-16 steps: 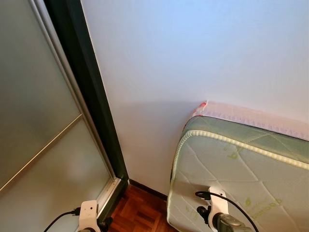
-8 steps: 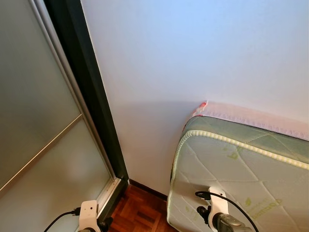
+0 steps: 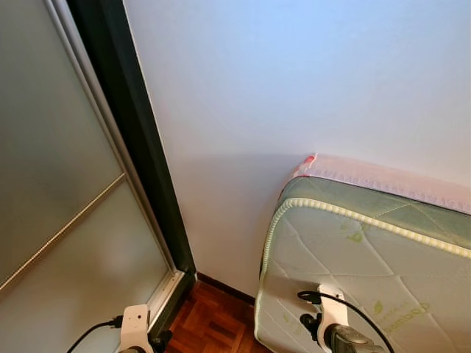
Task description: Clean up the room
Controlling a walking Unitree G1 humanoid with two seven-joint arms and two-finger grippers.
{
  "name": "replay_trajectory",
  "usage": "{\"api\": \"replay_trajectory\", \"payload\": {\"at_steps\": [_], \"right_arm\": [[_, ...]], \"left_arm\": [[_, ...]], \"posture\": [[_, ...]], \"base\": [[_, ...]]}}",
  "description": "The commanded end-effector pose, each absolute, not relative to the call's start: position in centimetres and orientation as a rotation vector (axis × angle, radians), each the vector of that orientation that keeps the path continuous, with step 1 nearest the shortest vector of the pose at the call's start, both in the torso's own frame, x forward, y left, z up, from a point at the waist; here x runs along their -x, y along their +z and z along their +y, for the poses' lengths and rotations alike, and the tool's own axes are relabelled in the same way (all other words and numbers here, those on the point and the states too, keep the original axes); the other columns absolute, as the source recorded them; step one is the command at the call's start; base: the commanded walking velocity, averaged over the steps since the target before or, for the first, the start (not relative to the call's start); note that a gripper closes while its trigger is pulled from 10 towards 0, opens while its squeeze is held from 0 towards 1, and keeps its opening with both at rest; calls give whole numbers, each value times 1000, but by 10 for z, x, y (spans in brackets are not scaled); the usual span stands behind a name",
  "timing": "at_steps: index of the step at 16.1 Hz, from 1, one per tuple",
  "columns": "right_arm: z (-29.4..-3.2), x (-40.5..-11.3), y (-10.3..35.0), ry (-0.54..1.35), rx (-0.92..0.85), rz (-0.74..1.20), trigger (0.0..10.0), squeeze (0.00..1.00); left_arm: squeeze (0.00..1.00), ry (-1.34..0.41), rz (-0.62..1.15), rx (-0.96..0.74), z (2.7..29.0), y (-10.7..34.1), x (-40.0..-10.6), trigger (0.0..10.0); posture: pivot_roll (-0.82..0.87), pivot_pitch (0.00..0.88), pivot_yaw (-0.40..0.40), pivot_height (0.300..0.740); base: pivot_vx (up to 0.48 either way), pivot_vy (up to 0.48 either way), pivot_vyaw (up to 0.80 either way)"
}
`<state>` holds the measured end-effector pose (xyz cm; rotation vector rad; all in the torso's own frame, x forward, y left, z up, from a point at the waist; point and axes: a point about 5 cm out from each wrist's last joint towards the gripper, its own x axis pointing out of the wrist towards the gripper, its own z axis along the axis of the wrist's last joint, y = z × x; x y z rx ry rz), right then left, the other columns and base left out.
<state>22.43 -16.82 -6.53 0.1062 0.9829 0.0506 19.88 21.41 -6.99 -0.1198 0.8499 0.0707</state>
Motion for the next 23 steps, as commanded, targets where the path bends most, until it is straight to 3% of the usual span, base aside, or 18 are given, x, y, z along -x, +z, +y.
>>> {"api": "replay_trajectory", "payload": {"at_steps": [1,23], "right_arm": [[-172,-234,-59,41,-98,943,10000,0],[-172,-234,-58,44,-112,937,10000,0]], "left_arm": [[0,75,860,130,214,-71,-196,10000],[0,70,858,133,214,-72,-196,10000]], "posture": [[91,0,2,740],[92,0,1,740]], "base": [[-251,0,0],[-248,0,0]]}}
